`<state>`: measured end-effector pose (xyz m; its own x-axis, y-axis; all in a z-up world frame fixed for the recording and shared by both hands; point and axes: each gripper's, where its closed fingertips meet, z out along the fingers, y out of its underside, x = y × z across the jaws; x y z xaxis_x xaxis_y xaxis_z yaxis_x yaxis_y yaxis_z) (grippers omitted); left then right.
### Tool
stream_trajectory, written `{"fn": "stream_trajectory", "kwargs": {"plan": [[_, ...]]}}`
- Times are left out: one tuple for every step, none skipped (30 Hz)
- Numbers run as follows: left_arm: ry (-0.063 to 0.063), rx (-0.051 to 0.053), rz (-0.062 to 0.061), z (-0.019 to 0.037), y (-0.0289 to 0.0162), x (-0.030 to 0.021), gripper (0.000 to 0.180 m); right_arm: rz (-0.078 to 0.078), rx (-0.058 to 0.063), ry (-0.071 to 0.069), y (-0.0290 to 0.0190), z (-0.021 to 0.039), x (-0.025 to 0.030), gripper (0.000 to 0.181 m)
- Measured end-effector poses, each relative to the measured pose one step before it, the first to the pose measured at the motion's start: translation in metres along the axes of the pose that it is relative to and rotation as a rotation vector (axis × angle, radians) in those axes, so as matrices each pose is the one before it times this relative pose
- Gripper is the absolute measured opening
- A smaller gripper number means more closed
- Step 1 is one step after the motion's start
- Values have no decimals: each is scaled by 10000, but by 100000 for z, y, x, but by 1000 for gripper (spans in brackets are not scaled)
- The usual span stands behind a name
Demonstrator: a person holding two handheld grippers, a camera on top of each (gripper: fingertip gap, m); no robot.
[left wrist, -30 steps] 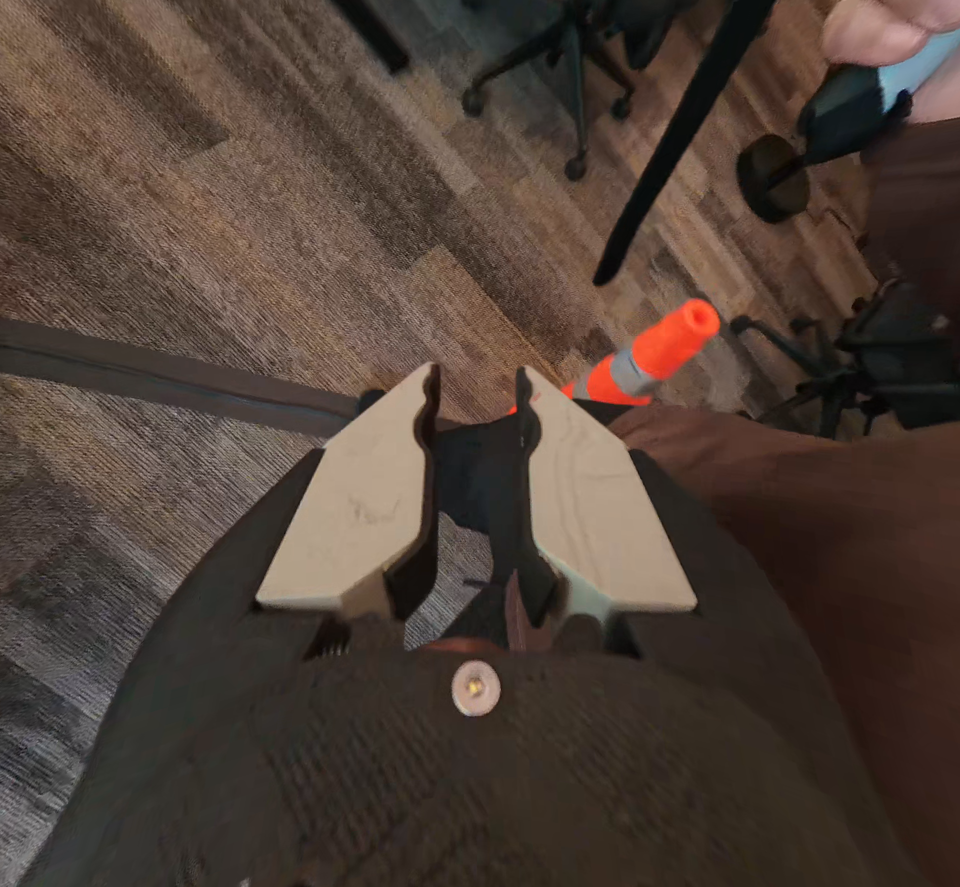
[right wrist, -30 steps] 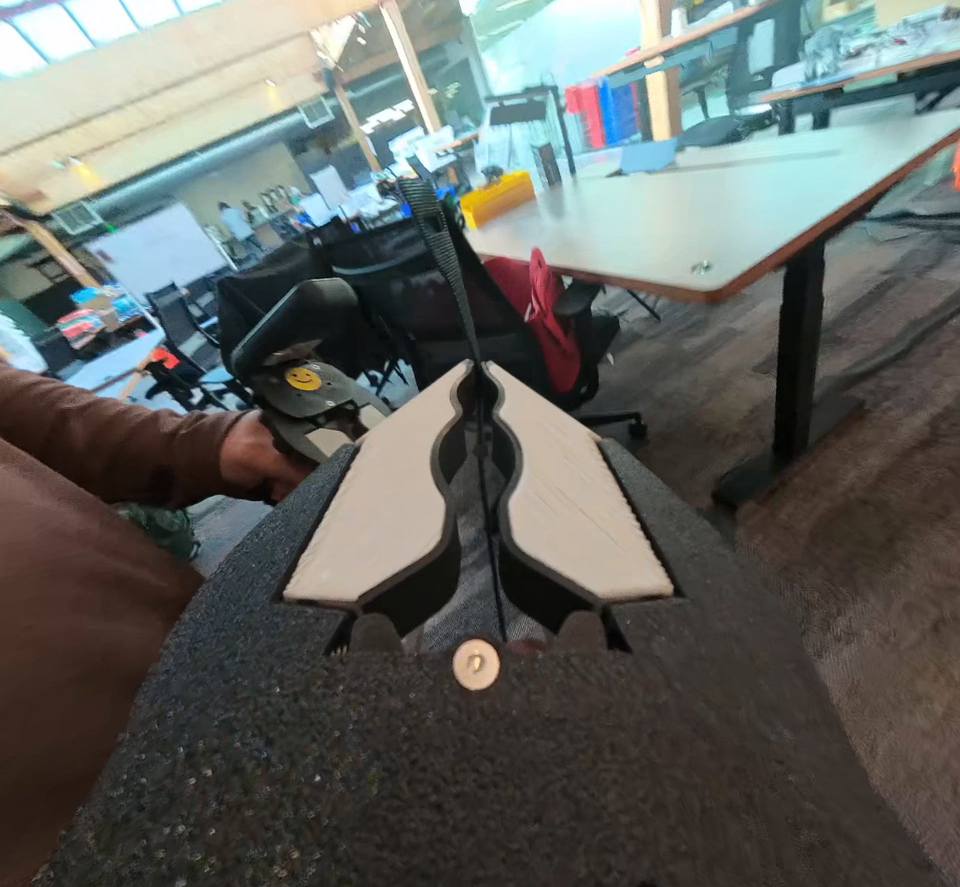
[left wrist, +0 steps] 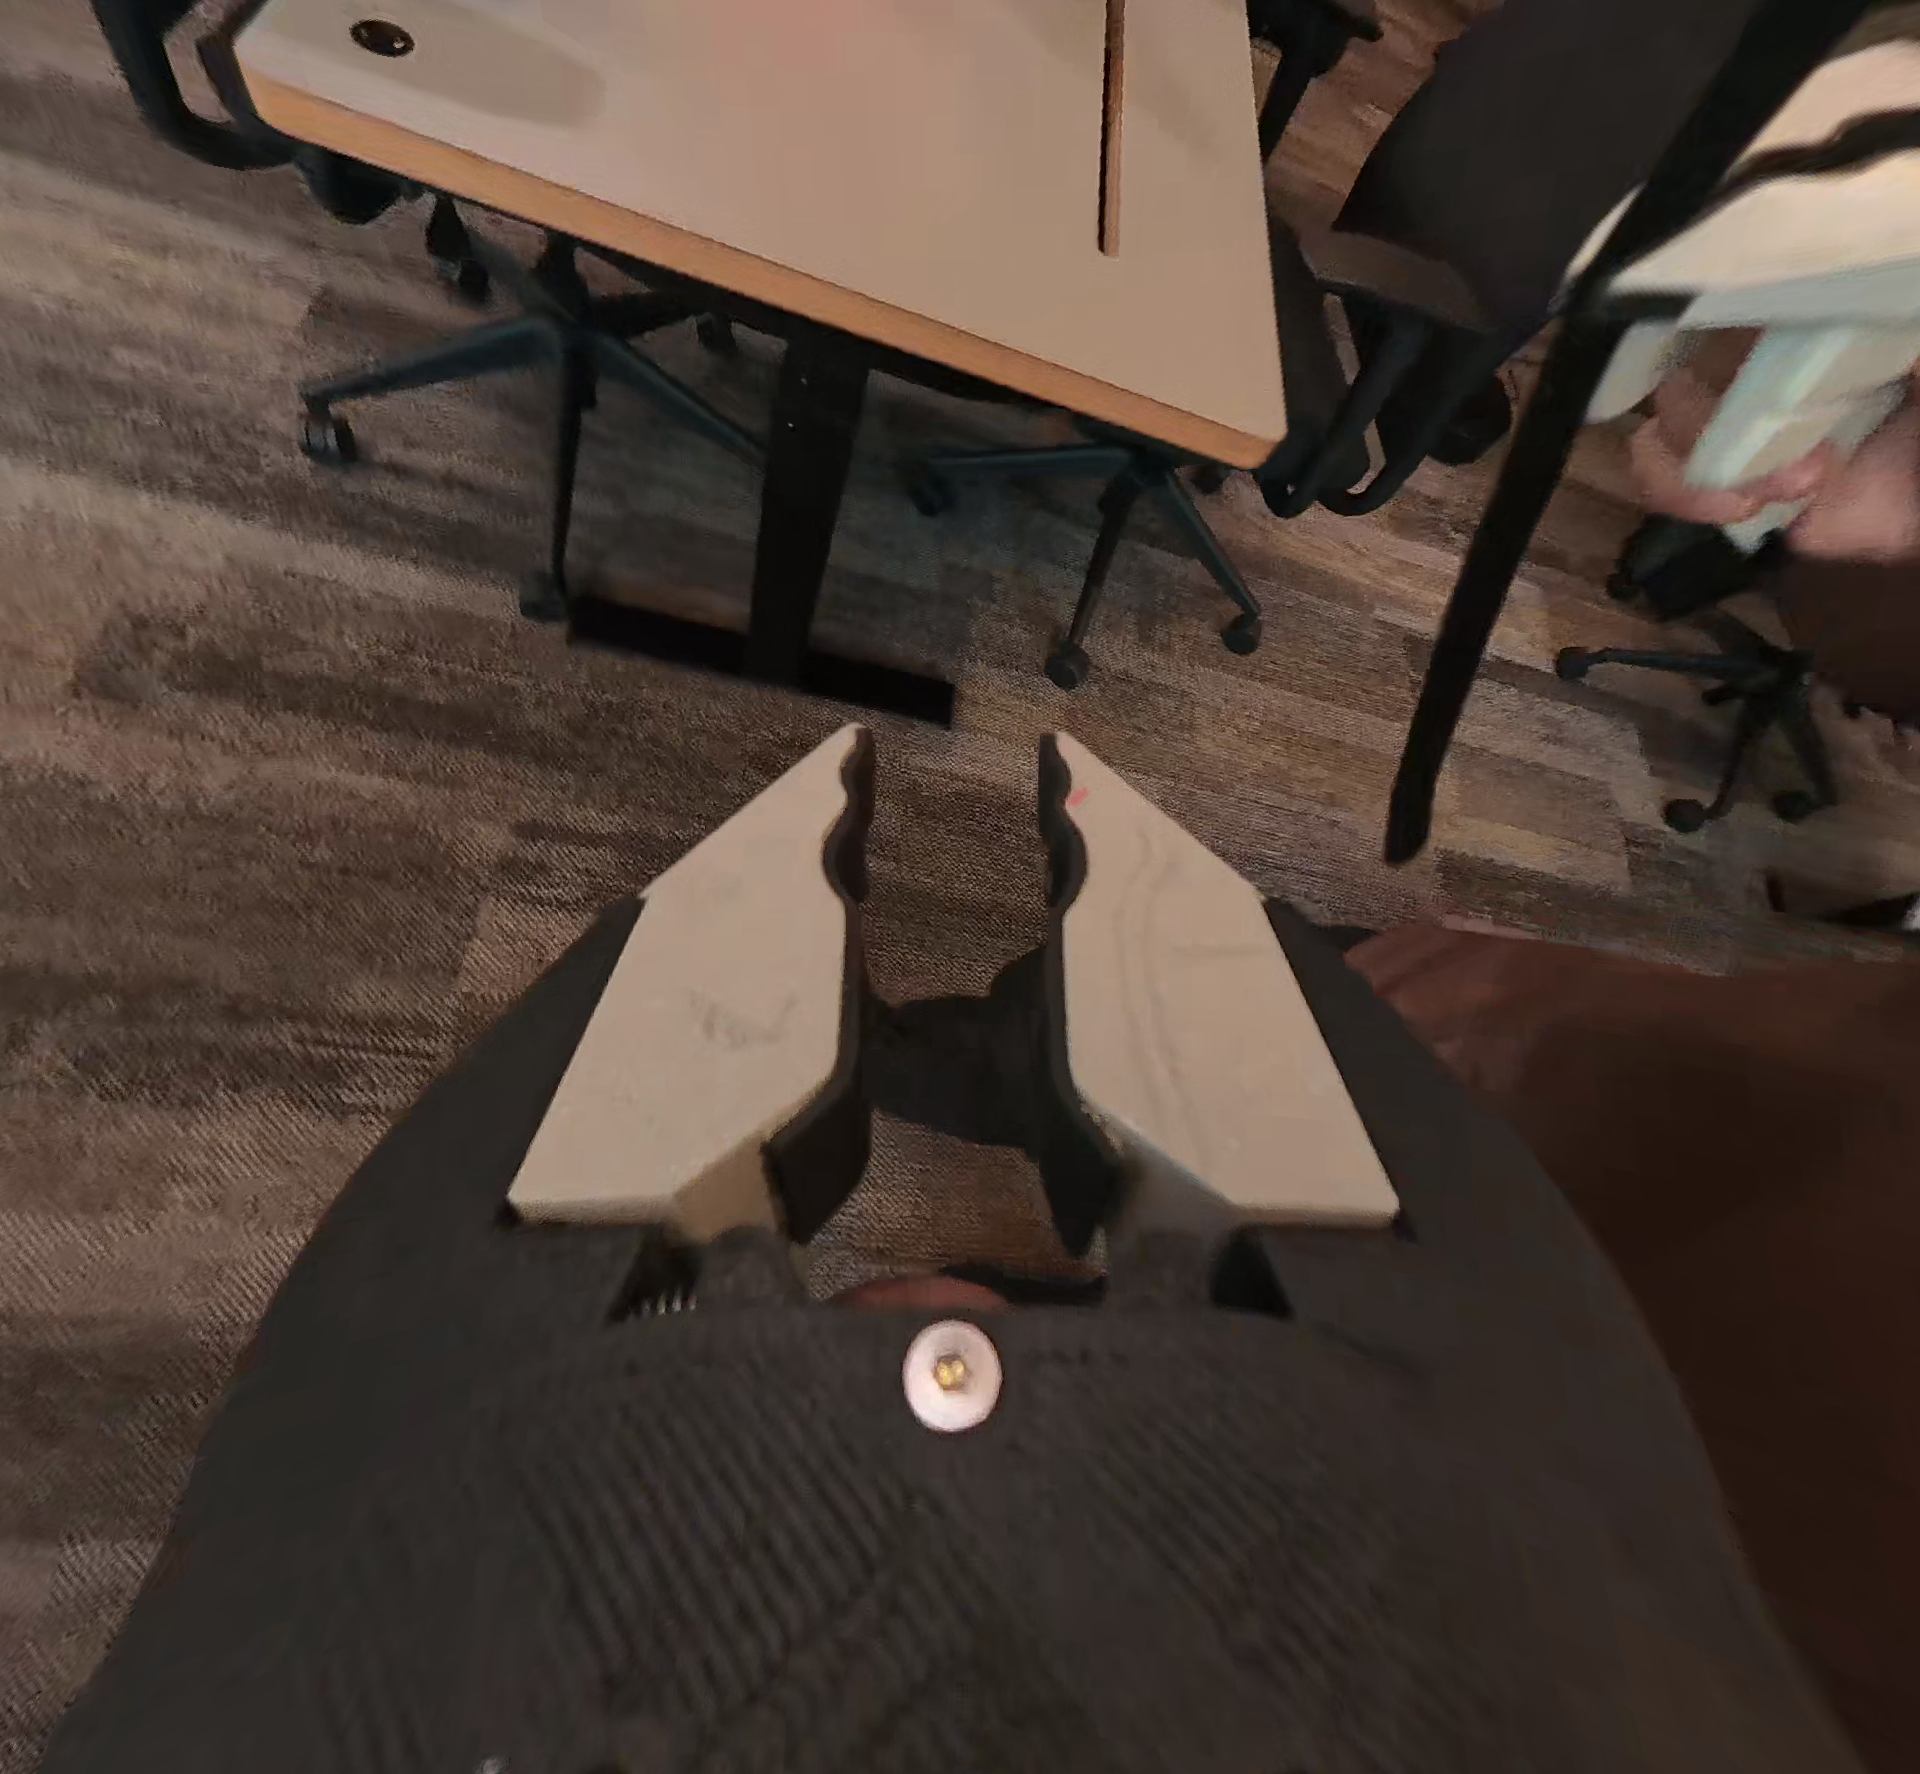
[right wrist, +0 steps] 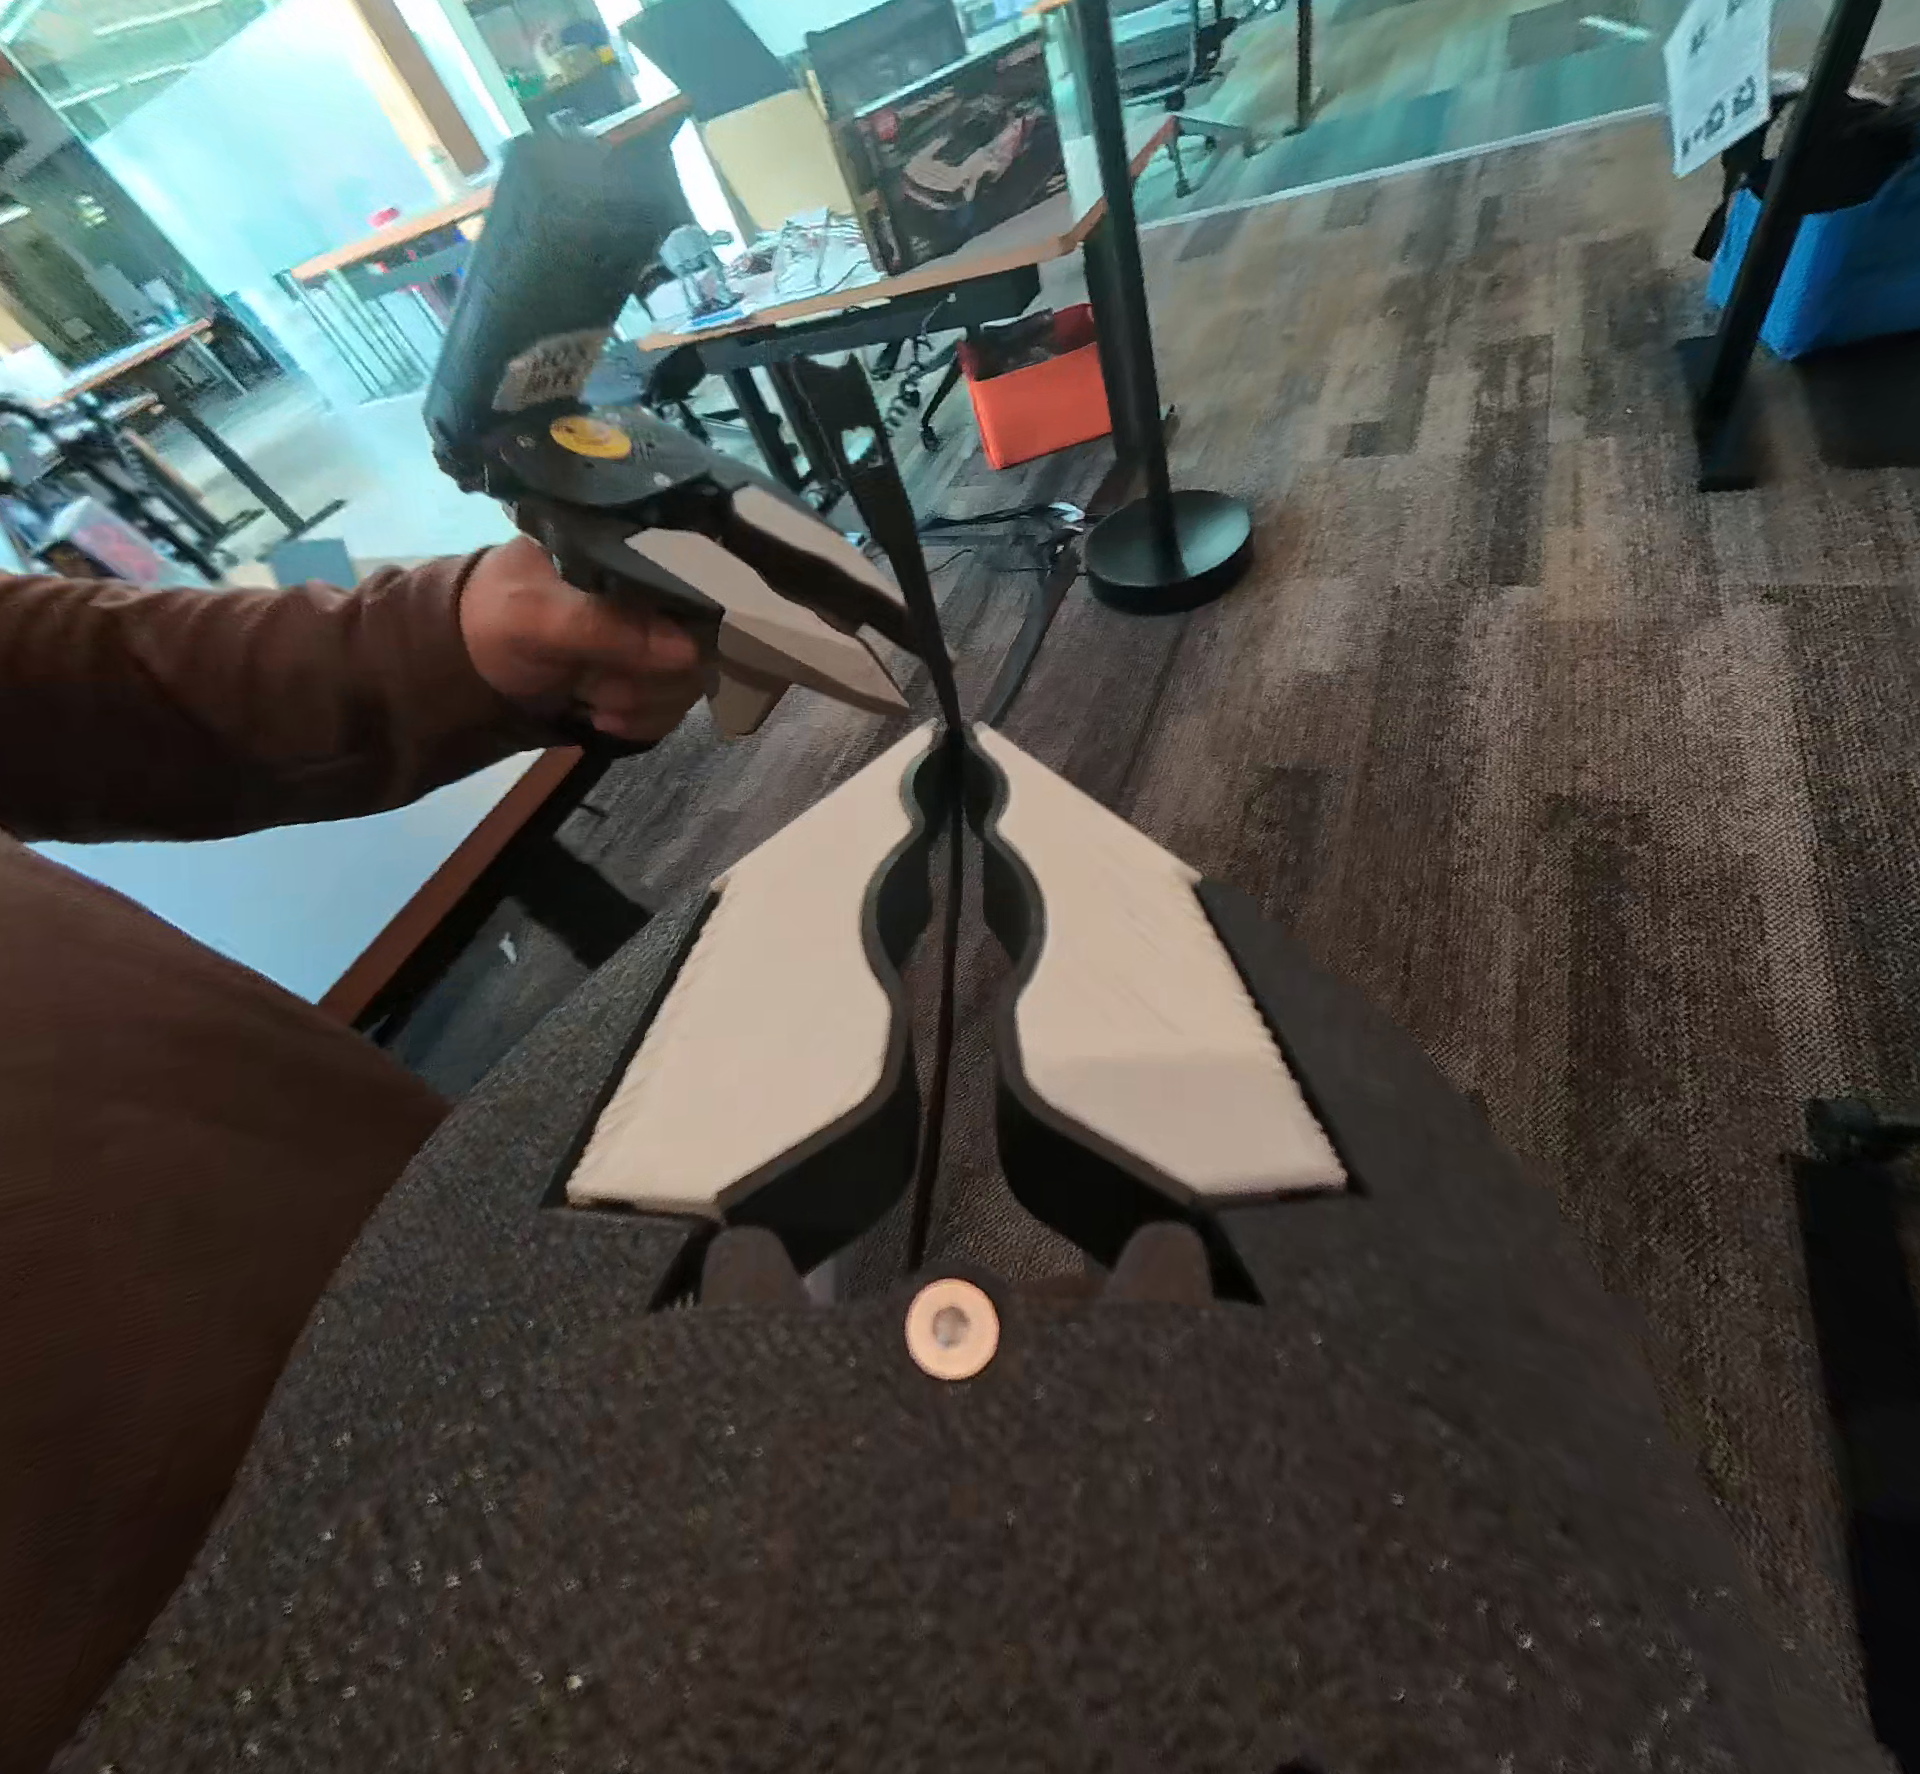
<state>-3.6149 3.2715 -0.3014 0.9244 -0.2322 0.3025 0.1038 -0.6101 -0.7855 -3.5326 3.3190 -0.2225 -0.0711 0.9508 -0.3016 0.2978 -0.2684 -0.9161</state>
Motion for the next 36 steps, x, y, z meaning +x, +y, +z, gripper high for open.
{"fn": "stream_trajectory", "kwargs": {"plan": [[205,-183,-42,1418,-856,-2211,30,58,-86,6,-222,2394,2238,0],[135,-194,-95,1373,-559,-2399,30,-15,-33,-57,-478,2383,2190,0],[-121,-48,-106,1180,-567,-2791,30,-203,75,-69,-890,2316,2212,0],[-224,54,-103,951,-602,-2913,27,-359,42,-29,-1106,2604,2275,0],[-164,24,-167,753,-611,-2754,24,-366,-39,-30,-1203,2593,2412,0],[-91,-91,-248,484,-675,-2811,24,-233,-22,-129,-1485,2759,2538,0],[-147,-225,-295,179,-813,-2840,24,-57,26,-249,-1848,2895,2483,0],[-179,-265,-207,-278,-953,-2661,24,34,19,-334,-2067,2815,2081,0],[-187,-139,-47,-595,-1465,-2623,24,-29,22,-343,-2429,2697,2265,0],[-335,-33,9,-880,-1711,-2833,24,-162,10,-343,-2607,2628,2114,0],[-420,70,-71,-919,-1729,-3076,24,-230,-110,-336,-2524,2533,2054,0],[-328,163,-193,-824,-1887,-3003,25,-274,-115,-322,-2458,2434,2037,0],[-245,224,-299,-581,-1856,-2975,26,-318,-30,-307,-2338,2332,2082,0],[-234,278,-356,-215,-1675,-3141,26,-354,0,-254,-2070,2211,2148,0],[-226,327,-362,115,-1737,-3091,26,-363,-40,-179,-1615,2327,2358,0],[-194,324,-358,512,-1581,-3043,26,-313,-60,-94,-1032,2566,2608,0],[-156,291,-353,963,-1453,-3188,26,-209,-32,-43,-686,2366,2576,0],[-69,308,-434,1086,-1523,-2840,26,-71,-15,-21,-327,2493,2599,0],[113,383,-502,1186,-1754,-2511,26,70,-35,19,-8,2598,2583,0],[249,401,-393,1239,-2019,-2420,26,179,-48,47,194,2702,2513,0],[196,307,-176,1151,-1902,-2277,26,241,-80,101,265,2833,2441,0],[64,165,49,1196,-1901,-2629,25,259,-121,207,213,2814,2443,0],[4,29,174,1114,-1727,-2680,24,222,-146,208,-104,2767,2191,0],[-2,-156,102,1127,-1702,-2855,23,203,-187,194,-545,2671,2039,0],[82,-371,-85,959,-1886,-2835,24,184,-190,98,-930,2433,1975,0],[153,-167,26,403,-2637,-2601,25,51,-98,-99,-1436,2199,1687,0],[89,156,342,328,-3457,-2590,25,-182,-14,-107,-1677,2001,1737,0],[-91,52,394,251,-3109,-2812,24,-257,-76,58,-1529,1916,2099,0],[-99,-228,286,392,-2736,-2924,24,-111,-124,134,-1402,1871,2366,0],[-14,-306,151,516,-2566,-2819,26,49,45,9,-1543,1832,2181,0],[118,-265,45,552,-2618,-2791,28,82,254,-107,-1570,1808,1985,0],[140,-176,29,536,-2330,-2571,29,44,244,-89,-1150,1986,2155,0],[-48,25,120,616,-2278,-2840,30,21,87,-14,-512,2242,2367,0],[-185,102,139,899,-1984,-3011,30,39,15,23,-18,2404,2481,0],[-151,2,1,1298,-1431,-2893,30,107,48,49,203,2576,2528,0],[-37,-110,-214,1537,-1056,-2849,30,183,87,32,168,2671,2585,0]]}}
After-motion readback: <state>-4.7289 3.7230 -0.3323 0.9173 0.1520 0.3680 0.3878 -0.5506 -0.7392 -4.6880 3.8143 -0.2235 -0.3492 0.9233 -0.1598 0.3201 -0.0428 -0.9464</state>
